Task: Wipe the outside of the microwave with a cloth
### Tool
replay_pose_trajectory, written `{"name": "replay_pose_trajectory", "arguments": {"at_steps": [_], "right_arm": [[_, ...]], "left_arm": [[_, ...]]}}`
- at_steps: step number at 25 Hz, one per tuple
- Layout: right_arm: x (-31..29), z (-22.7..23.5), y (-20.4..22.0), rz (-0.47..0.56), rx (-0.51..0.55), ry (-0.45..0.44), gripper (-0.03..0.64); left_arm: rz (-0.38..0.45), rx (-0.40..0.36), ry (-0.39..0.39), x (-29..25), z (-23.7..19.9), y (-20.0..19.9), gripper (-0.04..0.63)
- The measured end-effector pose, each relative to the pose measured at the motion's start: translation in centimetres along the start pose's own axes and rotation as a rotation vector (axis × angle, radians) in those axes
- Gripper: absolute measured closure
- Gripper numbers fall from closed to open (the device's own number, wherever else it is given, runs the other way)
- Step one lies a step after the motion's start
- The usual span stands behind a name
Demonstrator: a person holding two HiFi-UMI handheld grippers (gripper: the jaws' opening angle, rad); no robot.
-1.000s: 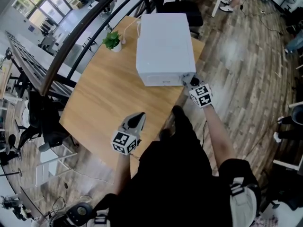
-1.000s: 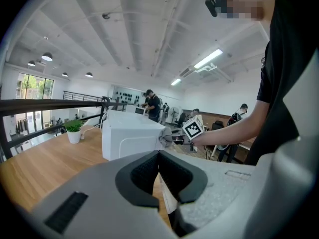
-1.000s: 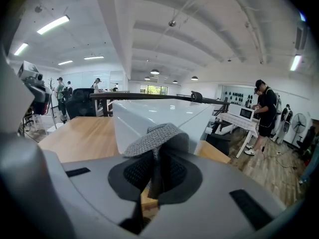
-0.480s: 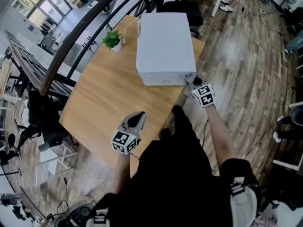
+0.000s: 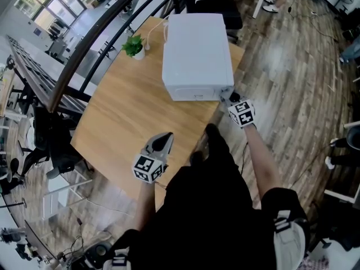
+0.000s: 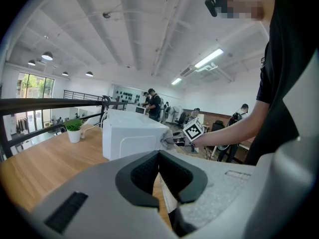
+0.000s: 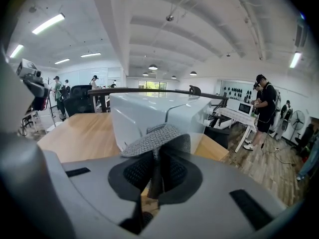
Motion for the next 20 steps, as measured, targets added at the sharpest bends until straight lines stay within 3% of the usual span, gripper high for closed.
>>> {"name": "replay_pose_trajectory", "arguments": {"at_steps": [15, 20], "right_arm": [[-2.5, -0.9, 2.2, -0.092, 0.033, -0.063, 0.6], [-2.6, -1.0, 1.7, -0.068, 0.052, -0.068, 0.6]], "left_arm": [[-0.009, 0.024, -0.028, -0.3, -0.8, 0.1, 0.595], [-0.007, 0.031, -0.038, -0.3, -0.9, 0.0, 0.595]]}}
Point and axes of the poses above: the fingertips, and each gripper's own axes: x backward along the fingers, z to its right, y out of its underside, the point moved 2 cm from there along x, backward along the fingers, and after that the axes turned 12 degrees about -z, right-handed, at the moved point
